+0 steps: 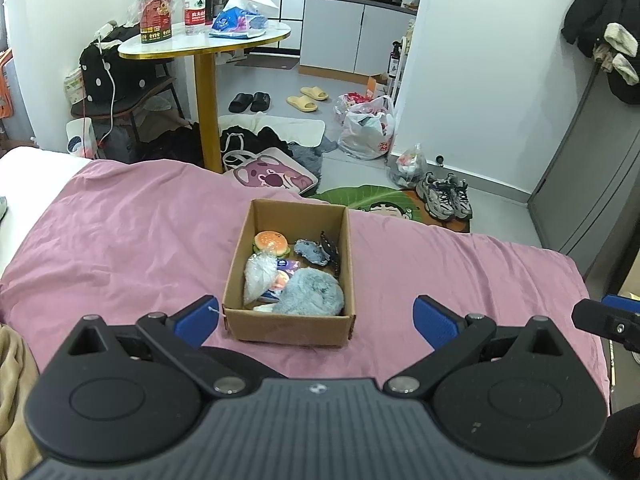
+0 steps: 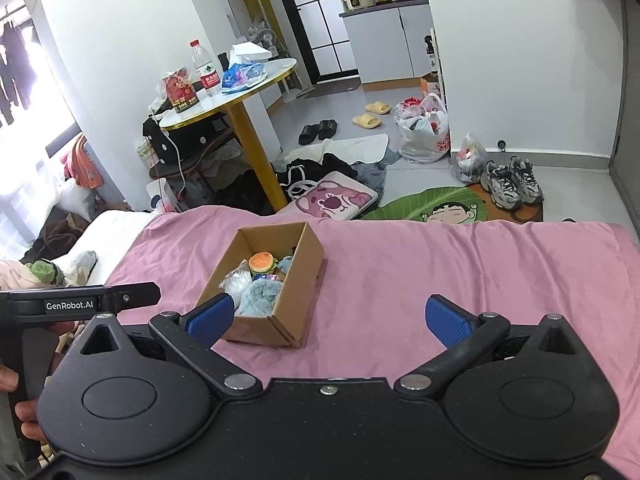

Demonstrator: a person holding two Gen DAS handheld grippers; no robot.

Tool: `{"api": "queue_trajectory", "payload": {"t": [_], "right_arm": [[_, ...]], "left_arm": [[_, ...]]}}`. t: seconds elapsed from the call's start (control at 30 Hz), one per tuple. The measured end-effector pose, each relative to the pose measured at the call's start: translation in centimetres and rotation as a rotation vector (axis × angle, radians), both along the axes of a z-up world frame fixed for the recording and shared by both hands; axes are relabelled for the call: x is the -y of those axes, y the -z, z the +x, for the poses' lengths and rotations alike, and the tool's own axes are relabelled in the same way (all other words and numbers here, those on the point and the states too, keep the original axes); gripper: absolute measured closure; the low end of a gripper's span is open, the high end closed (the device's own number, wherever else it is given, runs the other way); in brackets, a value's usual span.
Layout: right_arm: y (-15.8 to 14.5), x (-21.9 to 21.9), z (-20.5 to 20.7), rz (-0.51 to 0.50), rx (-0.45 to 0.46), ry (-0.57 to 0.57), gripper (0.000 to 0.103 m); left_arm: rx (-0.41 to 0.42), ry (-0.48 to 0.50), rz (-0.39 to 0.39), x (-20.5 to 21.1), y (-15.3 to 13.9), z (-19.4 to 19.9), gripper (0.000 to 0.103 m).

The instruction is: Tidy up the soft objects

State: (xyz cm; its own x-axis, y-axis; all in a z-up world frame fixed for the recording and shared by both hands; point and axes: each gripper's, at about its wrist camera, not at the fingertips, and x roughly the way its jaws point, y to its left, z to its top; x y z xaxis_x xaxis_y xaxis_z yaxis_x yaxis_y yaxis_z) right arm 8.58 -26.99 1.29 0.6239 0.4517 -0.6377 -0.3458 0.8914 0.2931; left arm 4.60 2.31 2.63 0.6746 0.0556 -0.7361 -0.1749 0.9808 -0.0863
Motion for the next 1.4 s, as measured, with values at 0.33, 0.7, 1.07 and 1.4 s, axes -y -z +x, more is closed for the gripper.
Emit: {"api": "queue_trajectory", "payload": {"t": [0.33, 0.7, 1.07, 1.4], "right_arm": [[-1.0, 0.7, -2.7, -0.031, 0.025, -0.049, 0.000], [-1.7, 0.7, -4.7, 0.015, 0.052, -0.071, 0.000], [-1.8, 0.8, -5.4, 0.011, 0.060, -0.055, 0.000], [-1.8, 0.9, -5.4, 0.018, 0.058, -0.048, 0.000]], "left_arm": [[0.025, 0.029, 0.011, 1.5, -1.0, -2.2, 0.001], [0.040, 0.048, 0.035, 2.2, -1.6, -4.1, 0.001], [0.053, 0.053, 0.047, 2.5, -2.0, -5.1, 0.001], [0.060, 0.050, 0.048, 2.4, -2.2, -5.5, 0.001]]}}
